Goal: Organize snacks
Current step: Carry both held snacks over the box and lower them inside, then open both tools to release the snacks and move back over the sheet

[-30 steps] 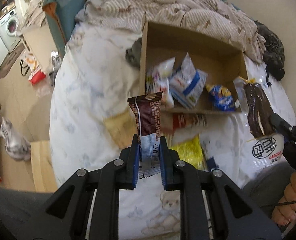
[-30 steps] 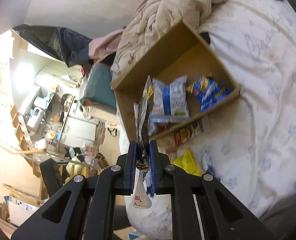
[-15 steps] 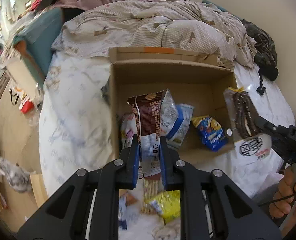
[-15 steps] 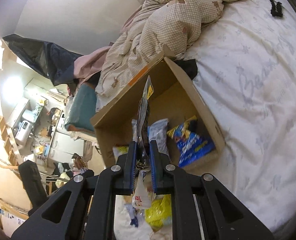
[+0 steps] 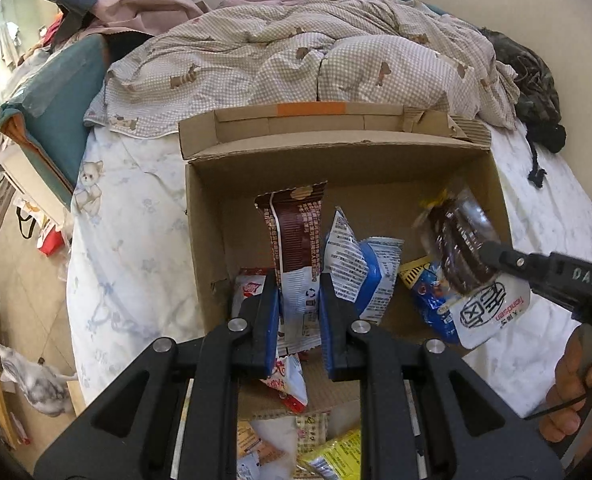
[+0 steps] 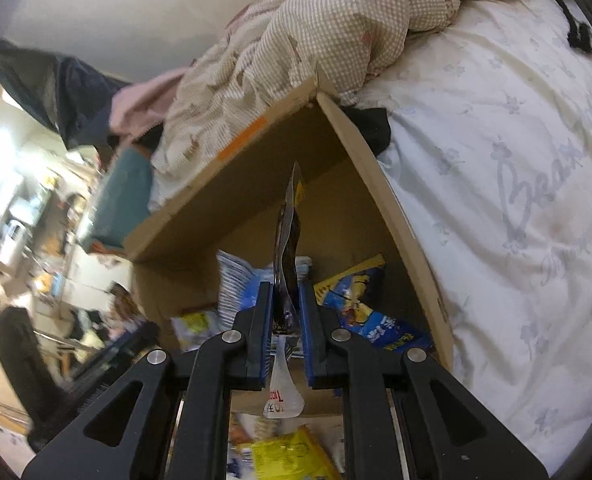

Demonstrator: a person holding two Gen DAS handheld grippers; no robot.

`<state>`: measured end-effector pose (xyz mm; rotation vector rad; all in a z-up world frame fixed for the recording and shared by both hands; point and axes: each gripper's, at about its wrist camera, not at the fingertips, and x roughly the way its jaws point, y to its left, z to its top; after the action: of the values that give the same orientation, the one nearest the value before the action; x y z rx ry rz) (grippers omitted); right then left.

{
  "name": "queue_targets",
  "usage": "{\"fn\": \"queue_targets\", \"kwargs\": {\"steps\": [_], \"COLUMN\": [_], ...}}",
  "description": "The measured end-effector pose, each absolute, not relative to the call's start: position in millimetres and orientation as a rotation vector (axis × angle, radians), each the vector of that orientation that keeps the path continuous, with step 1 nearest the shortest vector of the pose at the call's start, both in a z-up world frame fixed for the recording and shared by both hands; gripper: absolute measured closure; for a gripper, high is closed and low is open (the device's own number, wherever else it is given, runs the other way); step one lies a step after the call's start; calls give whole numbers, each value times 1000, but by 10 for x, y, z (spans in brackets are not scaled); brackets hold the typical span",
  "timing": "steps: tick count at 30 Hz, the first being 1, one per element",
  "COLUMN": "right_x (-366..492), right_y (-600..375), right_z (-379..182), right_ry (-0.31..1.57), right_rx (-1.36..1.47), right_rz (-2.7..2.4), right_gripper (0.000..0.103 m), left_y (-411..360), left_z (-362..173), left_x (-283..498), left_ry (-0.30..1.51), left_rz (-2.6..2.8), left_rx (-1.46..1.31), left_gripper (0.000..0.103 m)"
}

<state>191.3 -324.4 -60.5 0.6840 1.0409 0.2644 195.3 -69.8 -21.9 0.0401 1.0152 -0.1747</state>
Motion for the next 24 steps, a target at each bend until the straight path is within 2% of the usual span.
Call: {"fn": "queue_targets", "kwargs": {"steps": [14, 20, 23, 24], "right_x": [1922, 1912, 1914, 1901], "right_y": [-3211, -3217, -3208, -3204], "right_z": [-491, -461, -437, -420], "right_ry": [994, 995, 991, 987], "right_rx": [640, 623, 628, 634], "right_rz": [272, 262, 266, 270], "right_gripper": [86, 85, 85, 85], "left_y": [-726, -711, -630, -600], "left_z": [-182, -142, -96, -72], "left_x": [1929, 1865, 1843, 1832], "left_ry": [958, 943, 918, 907], "left_rz": [-201, -191, -185, -175], "left_rx": [40, 52, 11, -2], "left_gripper": [86, 62, 41, 30]}}
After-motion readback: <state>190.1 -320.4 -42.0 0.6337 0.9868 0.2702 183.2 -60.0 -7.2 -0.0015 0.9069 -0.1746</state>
